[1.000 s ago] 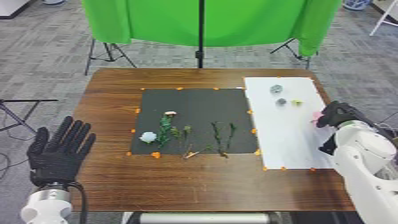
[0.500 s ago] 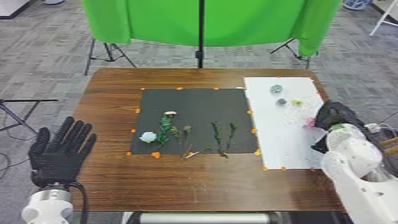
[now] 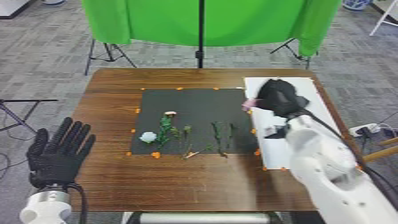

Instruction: Arrange flowers

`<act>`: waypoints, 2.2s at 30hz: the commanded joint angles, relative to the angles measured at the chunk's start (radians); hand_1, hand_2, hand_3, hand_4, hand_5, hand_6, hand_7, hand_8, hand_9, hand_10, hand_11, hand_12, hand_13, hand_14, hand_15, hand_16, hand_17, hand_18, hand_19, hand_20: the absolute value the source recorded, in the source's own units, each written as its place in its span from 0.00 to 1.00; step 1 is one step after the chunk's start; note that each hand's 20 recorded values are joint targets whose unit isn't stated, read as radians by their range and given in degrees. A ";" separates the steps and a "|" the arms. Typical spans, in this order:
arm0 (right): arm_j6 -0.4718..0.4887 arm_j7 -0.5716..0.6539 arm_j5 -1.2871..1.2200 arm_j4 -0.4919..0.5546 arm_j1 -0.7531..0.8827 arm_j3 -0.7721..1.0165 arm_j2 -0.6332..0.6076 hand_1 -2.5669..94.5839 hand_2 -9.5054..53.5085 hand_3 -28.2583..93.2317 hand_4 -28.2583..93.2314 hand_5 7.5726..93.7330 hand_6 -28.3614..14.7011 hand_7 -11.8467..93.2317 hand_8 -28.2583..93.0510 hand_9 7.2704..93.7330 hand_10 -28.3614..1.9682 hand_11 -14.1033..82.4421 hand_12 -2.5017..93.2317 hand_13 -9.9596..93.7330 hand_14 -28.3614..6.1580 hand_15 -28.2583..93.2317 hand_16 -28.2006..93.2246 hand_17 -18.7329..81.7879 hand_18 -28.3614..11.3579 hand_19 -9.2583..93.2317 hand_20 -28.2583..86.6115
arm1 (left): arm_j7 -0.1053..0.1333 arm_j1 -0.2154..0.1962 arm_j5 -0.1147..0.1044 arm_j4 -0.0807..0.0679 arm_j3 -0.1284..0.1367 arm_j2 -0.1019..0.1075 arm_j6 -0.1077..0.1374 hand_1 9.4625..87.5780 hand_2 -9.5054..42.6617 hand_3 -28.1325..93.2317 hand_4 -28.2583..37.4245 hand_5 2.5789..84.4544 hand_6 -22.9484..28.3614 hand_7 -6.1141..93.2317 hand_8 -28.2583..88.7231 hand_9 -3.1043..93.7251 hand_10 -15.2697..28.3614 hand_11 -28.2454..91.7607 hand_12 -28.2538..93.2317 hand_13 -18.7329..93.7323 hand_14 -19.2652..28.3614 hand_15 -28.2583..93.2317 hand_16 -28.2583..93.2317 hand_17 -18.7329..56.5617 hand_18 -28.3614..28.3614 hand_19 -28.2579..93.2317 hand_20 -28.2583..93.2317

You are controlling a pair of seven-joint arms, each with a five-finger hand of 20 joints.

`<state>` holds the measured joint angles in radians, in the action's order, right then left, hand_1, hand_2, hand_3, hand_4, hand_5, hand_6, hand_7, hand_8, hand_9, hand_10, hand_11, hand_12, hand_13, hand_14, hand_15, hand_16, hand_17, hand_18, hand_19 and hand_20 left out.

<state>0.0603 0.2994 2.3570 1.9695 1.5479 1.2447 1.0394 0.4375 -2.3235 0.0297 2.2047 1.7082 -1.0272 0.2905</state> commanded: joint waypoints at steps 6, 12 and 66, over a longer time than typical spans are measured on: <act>0.172 -0.098 0.084 -0.132 -0.171 -0.305 0.286 0.61 0.00 0.82 0.00 0.84 0.68 0.35 0.25 0.91 0.59 0.23 0.44 0.73 0.59 0.53 0.58 0.46 0.23 0.85 0.64 | -0.031 0.028 0.002 -0.013 -0.032 0.008 0.009 0.17 0.43 0.84 0.00 0.48 0.60 0.14 0.16 0.42 0.62 0.37 0.31 0.45 0.63 0.38 0.22 0.19 0.72 0.47 0.34; 0.209 -0.084 0.108 -0.199 -0.207 -0.332 0.298 0.61 0.00 0.83 0.00 0.84 0.68 0.34 0.24 0.90 0.57 0.23 0.43 0.72 0.57 0.53 0.56 0.46 0.22 0.85 0.64 | -0.024 0.030 -0.006 -0.011 -0.028 0.011 0.024 0.17 0.43 0.84 0.00 0.49 0.60 0.14 0.16 0.42 0.62 0.37 0.31 0.46 0.61 0.38 0.22 0.20 0.72 0.47 0.34; 0.026 0.197 0.052 -0.193 0.007 0.161 0.020 0.57 0.00 0.86 0.00 0.44 0.63 0.22 0.14 0.44 0.62 0.22 0.15 0.55 0.54 0.48 0.41 0.41 0.23 0.83 0.56 | -0.011 0.031 0.023 -0.005 -0.020 -0.005 0.016 0.19 0.42 0.85 0.00 0.50 0.63 0.14 0.16 0.42 0.67 0.37 0.31 0.44 0.67 0.39 0.22 0.18 0.73 0.48 0.34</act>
<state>0.1668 0.5101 2.3581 1.7827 1.5677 1.4349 1.0536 0.4246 -2.2641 0.0454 2.1946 1.6824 -1.0220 0.3020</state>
